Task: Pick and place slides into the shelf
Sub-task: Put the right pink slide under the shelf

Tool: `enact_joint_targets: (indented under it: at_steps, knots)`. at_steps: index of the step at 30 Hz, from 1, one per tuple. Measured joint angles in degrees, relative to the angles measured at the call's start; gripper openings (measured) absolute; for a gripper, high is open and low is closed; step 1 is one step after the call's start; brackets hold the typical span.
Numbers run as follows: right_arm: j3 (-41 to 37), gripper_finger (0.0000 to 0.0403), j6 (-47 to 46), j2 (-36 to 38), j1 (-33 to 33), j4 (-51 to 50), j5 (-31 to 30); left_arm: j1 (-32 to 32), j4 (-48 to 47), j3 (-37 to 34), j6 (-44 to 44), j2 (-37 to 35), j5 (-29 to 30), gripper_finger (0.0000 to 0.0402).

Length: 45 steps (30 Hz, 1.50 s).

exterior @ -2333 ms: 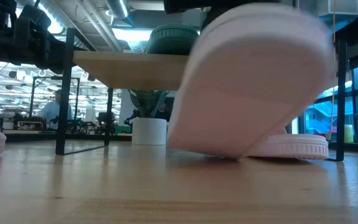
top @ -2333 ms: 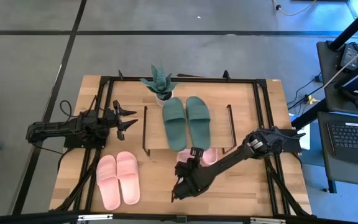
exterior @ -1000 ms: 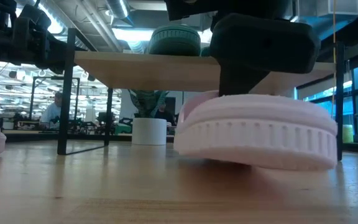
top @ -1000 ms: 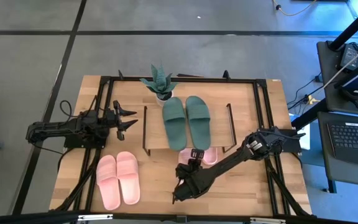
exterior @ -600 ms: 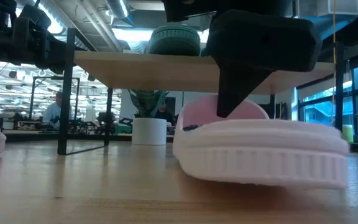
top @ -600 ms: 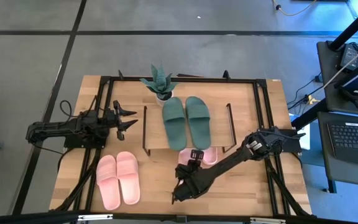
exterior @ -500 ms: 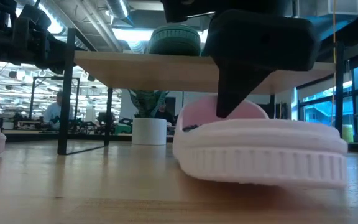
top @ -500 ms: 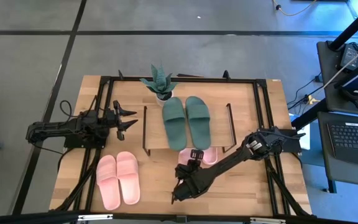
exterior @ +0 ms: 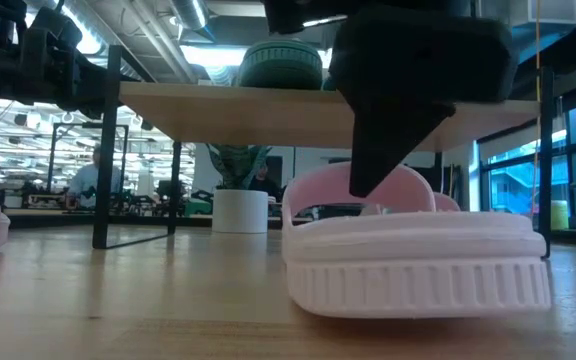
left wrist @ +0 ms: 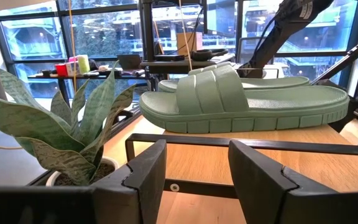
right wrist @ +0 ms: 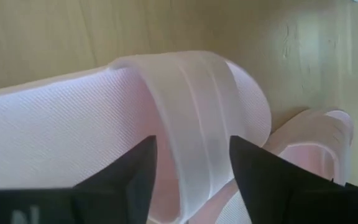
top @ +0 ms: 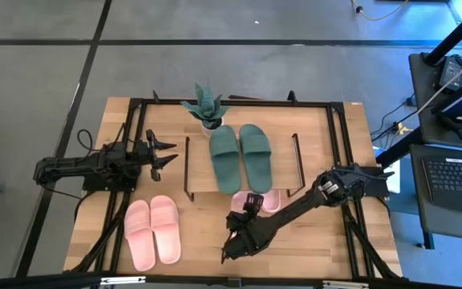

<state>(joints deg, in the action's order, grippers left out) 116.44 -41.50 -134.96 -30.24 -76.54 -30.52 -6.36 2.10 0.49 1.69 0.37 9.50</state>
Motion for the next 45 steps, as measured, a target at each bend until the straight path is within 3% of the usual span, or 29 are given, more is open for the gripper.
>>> enact_joint_targets:
  at_steps: [10,15,20,24,38,45]
  knots:
    - [5.3,0.022,-1.5,0.9,-0.7,-1.3,5.5,0.0,0.0,0.0,0.0,0.0,0.0,0.0166]
    - [11.8,0.022,-1.7,1.0,-1.6,-0.9,15.0,0.0,0.0,0.0,0.0,0.0,0.0,0.0166]
    - [14.0,0.022,1.3,1.2,-2.8,7.7,25.1,0.0,0.0,0.0,0.0,0.0,0.0,0.0166]
    - [10.6,0.022,-0.4,1.2,-2.6,16.2,29.4,0.0,0.0,0.0,0.0,0.0,0.0,0.0166]
    - [-3.7,0.022,-6.3,1.1,-2.5,39.2,34.1,0.0,0.0,0.0,0.0,0.0,0.0,0.0166]
    - [-4.4,0.022,-12.0,1.0,-3.0,32.5,35.2,0.0,0.0,0.0,0.0,0.0,0.0,0.0166]
